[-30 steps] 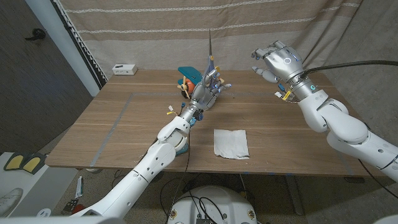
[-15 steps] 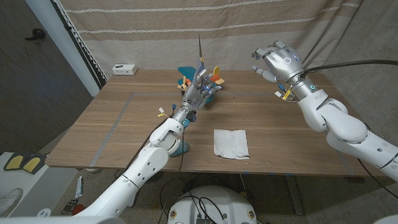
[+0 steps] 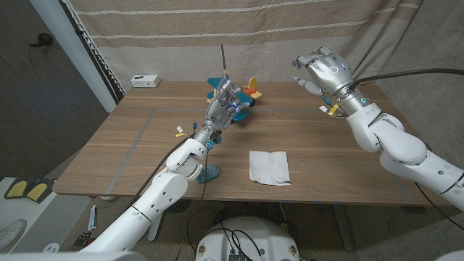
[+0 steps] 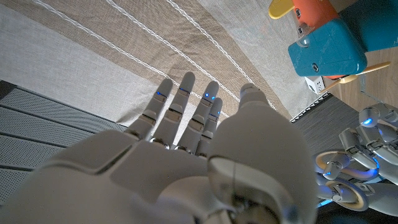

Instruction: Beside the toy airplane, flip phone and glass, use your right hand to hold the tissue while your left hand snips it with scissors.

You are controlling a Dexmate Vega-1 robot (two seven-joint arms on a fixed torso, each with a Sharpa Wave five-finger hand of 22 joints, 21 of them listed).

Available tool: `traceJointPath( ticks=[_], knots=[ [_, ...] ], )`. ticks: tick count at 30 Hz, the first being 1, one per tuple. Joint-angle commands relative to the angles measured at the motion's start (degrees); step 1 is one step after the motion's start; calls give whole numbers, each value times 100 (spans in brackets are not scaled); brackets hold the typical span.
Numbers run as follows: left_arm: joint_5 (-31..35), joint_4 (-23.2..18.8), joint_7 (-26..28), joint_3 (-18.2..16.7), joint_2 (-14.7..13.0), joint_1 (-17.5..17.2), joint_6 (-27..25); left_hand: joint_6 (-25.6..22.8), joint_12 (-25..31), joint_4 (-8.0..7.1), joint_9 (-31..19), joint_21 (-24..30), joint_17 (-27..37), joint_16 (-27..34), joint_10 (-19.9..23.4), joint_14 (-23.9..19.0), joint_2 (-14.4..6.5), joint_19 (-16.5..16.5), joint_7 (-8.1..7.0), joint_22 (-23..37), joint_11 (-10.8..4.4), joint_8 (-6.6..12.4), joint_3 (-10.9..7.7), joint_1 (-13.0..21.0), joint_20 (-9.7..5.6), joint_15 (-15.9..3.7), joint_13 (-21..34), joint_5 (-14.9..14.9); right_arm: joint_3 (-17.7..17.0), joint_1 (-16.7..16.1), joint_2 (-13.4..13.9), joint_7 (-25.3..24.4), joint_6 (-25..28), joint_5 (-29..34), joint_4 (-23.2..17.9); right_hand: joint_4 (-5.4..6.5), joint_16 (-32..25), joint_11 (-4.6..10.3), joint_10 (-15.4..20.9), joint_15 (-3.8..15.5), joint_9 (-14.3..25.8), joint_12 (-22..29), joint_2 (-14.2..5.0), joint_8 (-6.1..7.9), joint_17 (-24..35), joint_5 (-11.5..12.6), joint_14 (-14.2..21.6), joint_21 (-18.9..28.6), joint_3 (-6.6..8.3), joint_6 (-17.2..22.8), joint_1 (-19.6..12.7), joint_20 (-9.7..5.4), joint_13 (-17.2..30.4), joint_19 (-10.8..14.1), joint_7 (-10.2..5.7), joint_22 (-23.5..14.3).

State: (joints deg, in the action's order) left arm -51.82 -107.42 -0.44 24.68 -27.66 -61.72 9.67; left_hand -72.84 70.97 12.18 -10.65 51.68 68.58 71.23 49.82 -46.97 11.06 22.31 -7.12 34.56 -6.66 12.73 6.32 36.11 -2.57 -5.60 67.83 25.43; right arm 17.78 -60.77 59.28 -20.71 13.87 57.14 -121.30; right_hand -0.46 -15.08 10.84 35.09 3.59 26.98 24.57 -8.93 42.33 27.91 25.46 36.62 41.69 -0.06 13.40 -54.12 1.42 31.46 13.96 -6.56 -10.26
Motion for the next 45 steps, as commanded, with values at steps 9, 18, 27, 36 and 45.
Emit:
traceJointPath(
  ticks=[9,18,27,36,45],
  knots=[
    [202,172,-287,-38,-422,336,-227,662,1120,-324,-35,-99,-292,-368,346,77,40,-118,182,166,-550,-262,1438,-282,-405,-635,-266,-269,94,205,-35,-68,-101,-53,157,-26,-59,-22,24,951,40,-3,-3,-19,4,22,-8,-40,-42,29,58,4,21,45,40,-12],
    [166,300,-609,-18,-546,507,-344,1475,694,-337,-67,-275,-692,-824,-54,304,67,-213,265,152,-547,-307,1480,-530,-316,-634,-605,-501,118,290,-8,-77,-165,-85,229,-29,-61,-20,20,949,42,-3,-5,-28,1,26,-13,-58,-48,27,71,6,24,55,33,-13],
    [122,483,-942,40,-589,709,-455,2672,144,-302,-126,-512,-689,-1090,-693,695,70,-346,233,81,-542,-259,1476,-722,-170,-632,-1020,-769,113,355,39,-71,-218,-115,264,-30,-69,-19,24,949,48,-4,-6,-32,1,29,-10,-79,-57,30,88,8,21,62,35,-13],
    [123,524,-1005,81,-607,788,-579,2924,61,-285,-151,-563,-705,-1168,-774,731,67,-323,276,76,-541,-218,1469,-734,-138,-630,-1076,-859,103,390,72,-81,-263,-158,309,-31,-74,-27,28,946,48,-1,-5,-40,-1,32,-8,-102,-66,32,107,10,23,66,32,-14],
    [169,560,-1196,102,-697,860,-615,3859,-119,-292,-171,-646,-813,-1383,-1167,921,69,-352,427,86,-534,-295,1474,-790,-58,-629,-1105,-975,109,422,82,-115,-308,-201,357,-26,-71,-24,16,945,54,-4,-4,-45,-7,32,-21,-127,-79,38,136,14,26,72,42,-15]
  ],
)
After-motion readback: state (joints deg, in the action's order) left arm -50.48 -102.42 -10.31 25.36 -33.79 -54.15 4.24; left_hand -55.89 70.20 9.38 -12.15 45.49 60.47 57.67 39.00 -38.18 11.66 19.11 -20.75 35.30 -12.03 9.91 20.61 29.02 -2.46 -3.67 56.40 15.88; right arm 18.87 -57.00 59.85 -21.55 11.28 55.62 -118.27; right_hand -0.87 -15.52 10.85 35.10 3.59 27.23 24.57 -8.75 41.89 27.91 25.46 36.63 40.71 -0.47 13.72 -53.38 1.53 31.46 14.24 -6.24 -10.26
